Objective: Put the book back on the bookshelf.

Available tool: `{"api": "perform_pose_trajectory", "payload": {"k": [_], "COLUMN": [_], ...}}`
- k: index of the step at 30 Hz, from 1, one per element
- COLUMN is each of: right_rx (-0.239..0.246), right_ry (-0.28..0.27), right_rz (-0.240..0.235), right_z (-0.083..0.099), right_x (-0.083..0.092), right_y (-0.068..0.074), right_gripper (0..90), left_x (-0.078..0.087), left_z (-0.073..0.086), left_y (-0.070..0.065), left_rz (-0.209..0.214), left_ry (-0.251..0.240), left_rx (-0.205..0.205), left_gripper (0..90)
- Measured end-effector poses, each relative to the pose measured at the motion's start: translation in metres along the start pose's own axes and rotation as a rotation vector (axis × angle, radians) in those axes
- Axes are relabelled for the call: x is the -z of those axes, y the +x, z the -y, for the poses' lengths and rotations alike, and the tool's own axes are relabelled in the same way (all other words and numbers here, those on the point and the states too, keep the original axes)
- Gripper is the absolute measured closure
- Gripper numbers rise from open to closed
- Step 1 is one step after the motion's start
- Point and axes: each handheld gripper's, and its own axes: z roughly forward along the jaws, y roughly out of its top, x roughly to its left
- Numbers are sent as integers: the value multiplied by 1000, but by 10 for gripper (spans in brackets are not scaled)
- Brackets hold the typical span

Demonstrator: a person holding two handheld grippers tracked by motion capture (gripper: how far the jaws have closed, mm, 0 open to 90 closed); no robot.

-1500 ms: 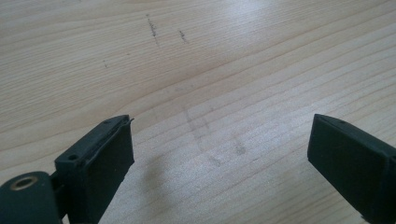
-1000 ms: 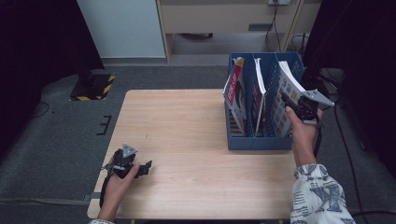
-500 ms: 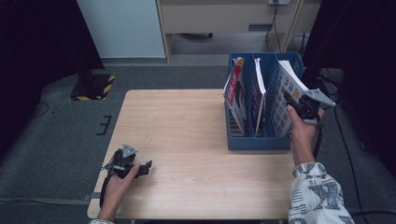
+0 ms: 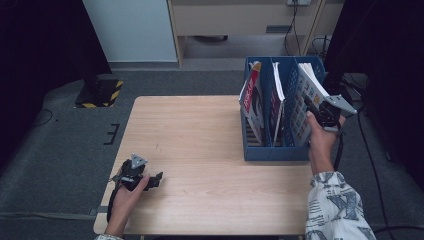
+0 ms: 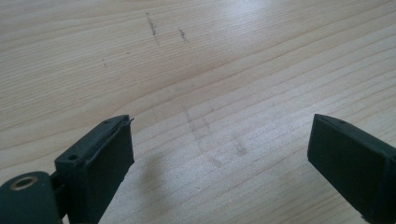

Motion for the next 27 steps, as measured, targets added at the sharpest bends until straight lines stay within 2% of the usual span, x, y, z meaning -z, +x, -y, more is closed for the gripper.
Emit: {"api": "perform_pose_trajectory", "payload": {"k": [2,12,19,27], "right_rx": [10,-3,20,7], "right_ry": [5,20,17,12], "right_rz": [-4,-42,-40,-19], "right_z": [0,-2,-5,-7], "right_x": [1,4,6,3], "right_y": [1,-2,3,8], "right_gripper": [727,717,726,729], "left_x": [0,0,2,3], "left_z": [0,1,1,0], "left_y": [0,0,1,0], "left_rz": [1,-1,1,3], "left_ry": [-1,7,-3,-10], "left_rx": [0,-3,3,7], "left_gripper": [67,67,67,67]}}
